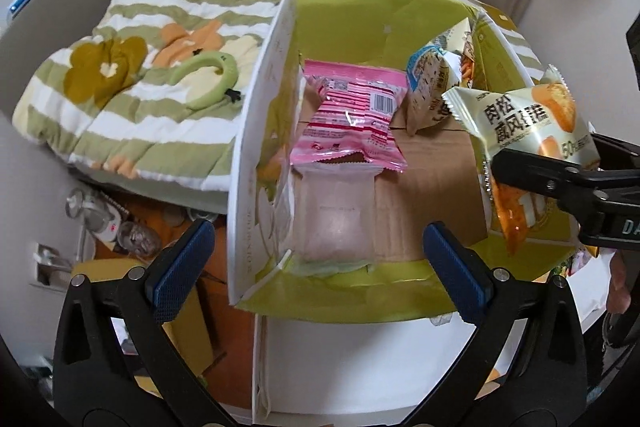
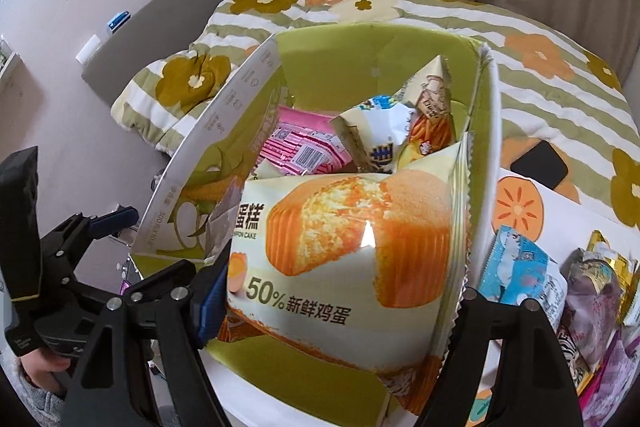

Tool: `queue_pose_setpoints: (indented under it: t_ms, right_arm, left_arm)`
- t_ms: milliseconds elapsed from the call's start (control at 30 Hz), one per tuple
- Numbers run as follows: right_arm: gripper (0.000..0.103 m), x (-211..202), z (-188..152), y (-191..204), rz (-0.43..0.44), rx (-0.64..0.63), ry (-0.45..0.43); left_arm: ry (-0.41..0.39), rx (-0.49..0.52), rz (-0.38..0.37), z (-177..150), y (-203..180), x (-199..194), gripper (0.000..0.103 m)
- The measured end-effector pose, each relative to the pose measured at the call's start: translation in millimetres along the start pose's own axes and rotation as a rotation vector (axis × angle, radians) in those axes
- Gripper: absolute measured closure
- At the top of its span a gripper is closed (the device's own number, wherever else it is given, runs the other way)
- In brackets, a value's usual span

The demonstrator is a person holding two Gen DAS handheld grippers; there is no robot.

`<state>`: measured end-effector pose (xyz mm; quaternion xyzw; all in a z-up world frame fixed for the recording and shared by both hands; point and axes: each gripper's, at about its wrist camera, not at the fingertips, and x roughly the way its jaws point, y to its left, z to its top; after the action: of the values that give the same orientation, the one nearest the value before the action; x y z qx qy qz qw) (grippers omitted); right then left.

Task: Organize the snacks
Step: 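Carry both cake packets into the box and open both grippers, then move both grippers back to the remaining snack pile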

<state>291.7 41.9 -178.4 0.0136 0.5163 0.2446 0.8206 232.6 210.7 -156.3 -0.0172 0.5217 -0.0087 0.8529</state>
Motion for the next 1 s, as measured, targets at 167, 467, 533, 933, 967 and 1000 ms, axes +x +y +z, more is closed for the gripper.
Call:
queue_pose_setpoints:
  t_ms: [167,467,533,933,967,1000]
  right_arm:
    - [0.015,4.0,0.2,1.0,0.036,0.013,-0.030]
    - [0.000,-6.1,-7.2,2.3,0.021,0.006,-0.088]
    - [0.000,-9.5,-8.6,4.0,0.020,0.001,-0.086]
    - [0.000,-64.9,-29.3,16.5,-0.026,0.002,-0.182]
    - [0.000,-70.1,-32.1,16.7,-0.035,0.005,-0.189]
    - [0.000,-76.1,-36.1,17.2,-0.047,0.012,-0.200]
  left_arm:
    - [-0.013,-0.001,0.012,-4.0,0.6,-6.0,0.000]
    - [0.000,-0.015,0.000,-13.5,2.2,-4.3,0.000]
    - [-0.008,-0.014,0.000,-14.0,0.9,-7.5,0.000]
    - [-0.111,0.012,-0.013,-21.2,-10.6,-53.5,0.000]
    - [-0.118,0.019,-0.016,-21.6,-12.9,-56.8,0.000]
    - [-0.126,0.029,-0.022,-23.1,-15.9,-61.3,0.000]
